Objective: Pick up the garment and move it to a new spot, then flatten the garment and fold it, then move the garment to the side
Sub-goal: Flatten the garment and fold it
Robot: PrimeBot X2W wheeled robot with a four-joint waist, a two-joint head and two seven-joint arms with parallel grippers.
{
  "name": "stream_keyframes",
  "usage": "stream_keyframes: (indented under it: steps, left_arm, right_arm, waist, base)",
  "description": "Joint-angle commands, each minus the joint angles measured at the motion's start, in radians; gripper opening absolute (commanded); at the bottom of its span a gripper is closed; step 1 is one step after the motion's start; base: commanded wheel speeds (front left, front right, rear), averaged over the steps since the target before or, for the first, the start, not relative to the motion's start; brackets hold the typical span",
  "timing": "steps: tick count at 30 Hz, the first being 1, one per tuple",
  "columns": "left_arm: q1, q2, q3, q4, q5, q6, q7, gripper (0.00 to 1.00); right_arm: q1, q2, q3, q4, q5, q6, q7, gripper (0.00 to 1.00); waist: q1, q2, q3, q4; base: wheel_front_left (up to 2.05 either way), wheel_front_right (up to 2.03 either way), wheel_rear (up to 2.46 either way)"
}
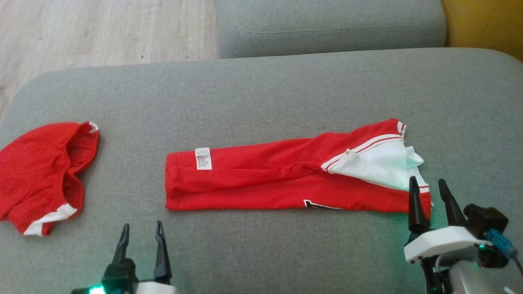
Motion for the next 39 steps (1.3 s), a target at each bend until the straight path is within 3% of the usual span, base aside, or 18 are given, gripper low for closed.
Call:
stream_keyframes:
  steps: [1, 10, 21, 29, 30, 32, 39]
  left_arm:
    - [-0.027, 0.004, 0.014, -0.034, -0.008, 0.008, -0.005, 1.00]
    - [-0.076, 0.004, -0.044, -0.021, -0.022, 0.005, -0.005, 1.00]
    - [-0.145, 0.004, -0.092, 0.009, -0.046, 0.006, -0.005, 1.00]
    - [-0.161, 0.004, -0.085, 0.010, -0.056, 0.011, -0.005, 1.00]
    - [-0.162, 0.004, -0.086, 0.011, -0.056, 0.010, -0.005, 1.00]
    - [-0.165, 0.004, -0.089, 0.011, -0.057, 0.009, -0.005, 1.00]
    - [-0.165, 0.004, -0.092, 0.013, -0.054, 0.006, -0.005, 1.00]
  right_arm:
    - [-0.027, -0.002, 0.017, -0.026, -0.010, -0.001, -0.011, 1.00]
    - [-0.153, -0.006, -0.012, 0.078, -0.083, -0.001, -0.011, 1.00]
    - [-0.369, -0.054, -0.157, 0.425, -0.201, -0.001, -0.007, 1.00]
    - [-0.408, -0.024, -0.104, 0.583, -0.095, -0.001, -0.004, 1.00]
    - [-0.407, -0.021, -0.083, 0.596, -0.078, -0.001, -0.001, 0.78]
    - [-0.407, -0.016, -0.040, 0.610, -0.032, -0.001, 0.003, 0.00]
    - [-0.402, -0.053, 0.045, 0.600, 0.092, -0.001, -0.002, 0.00]
  waist:
    - [0.0001, -0.0001, 0.006, 0.005]
    - [0.0001, -0.0001, 0.082, 0.034]
    - [0.0001, -0.0001, 0.177, 0.082]
    - [0.0001, -0.0001, 0.194, 0.079]
    - [0.0001, -0.0001, 0.193, 0.077]
    - [0.0001, -0.0001, 0.191, 0.073]
    - [0.0001, -0.0001, 0.171, 0.061]
  base:
    - [0.00, 0.00, 0.00]
    - [0.00, 0.00, 0.00]
    - [0.00, 0.00, 0.00]
    - [0.00, 0.00, 0.00]
    - [0.00, 0.00, 0.00]
    - [0.00, 0.00, 0.00]
    - [0.00, 0.00, 0.00]
